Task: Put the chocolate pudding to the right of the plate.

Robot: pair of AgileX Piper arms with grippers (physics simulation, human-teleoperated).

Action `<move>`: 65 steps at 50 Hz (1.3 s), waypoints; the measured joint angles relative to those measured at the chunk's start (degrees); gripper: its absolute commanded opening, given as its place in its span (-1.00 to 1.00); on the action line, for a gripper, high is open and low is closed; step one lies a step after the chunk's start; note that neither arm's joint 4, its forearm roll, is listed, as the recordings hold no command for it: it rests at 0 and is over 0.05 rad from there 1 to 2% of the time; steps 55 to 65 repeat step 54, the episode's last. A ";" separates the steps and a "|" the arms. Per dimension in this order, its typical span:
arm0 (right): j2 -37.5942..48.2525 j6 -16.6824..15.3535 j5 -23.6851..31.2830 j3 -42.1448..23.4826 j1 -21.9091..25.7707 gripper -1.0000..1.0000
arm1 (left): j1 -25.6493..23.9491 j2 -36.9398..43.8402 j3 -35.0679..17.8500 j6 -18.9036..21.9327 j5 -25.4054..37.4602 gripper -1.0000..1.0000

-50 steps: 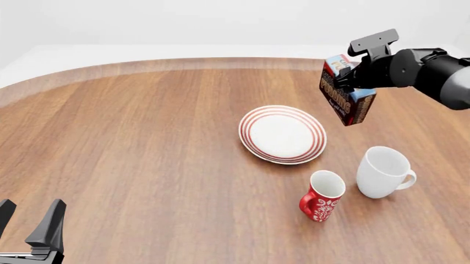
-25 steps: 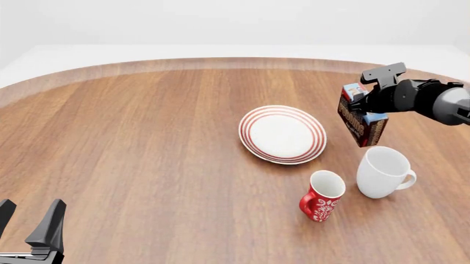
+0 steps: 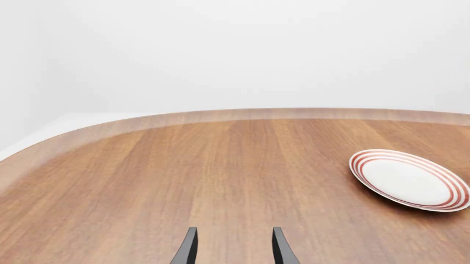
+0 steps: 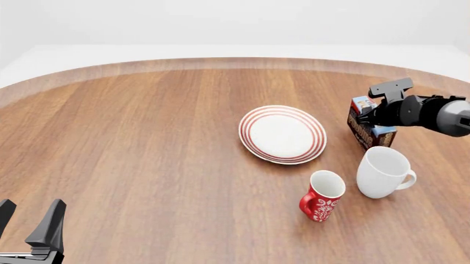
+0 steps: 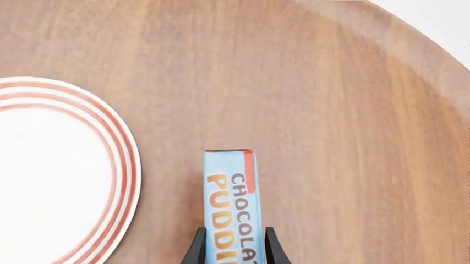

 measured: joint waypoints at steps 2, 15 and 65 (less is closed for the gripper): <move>0.15 0.07 -0.08 -0.17 -0.21 1.00 | 0.00 0.00 0.00 0.00 0.00 1.00; -2.17 0.50 1.31 -1.95 -0.26 1.00 | 0.00 0.00 0.00 0.00 0.00 1.00; -82.30 9.81 16.42 -7.66 5.87 1.00 | 0.00 0.00 0.00 0.00 0.00 1.00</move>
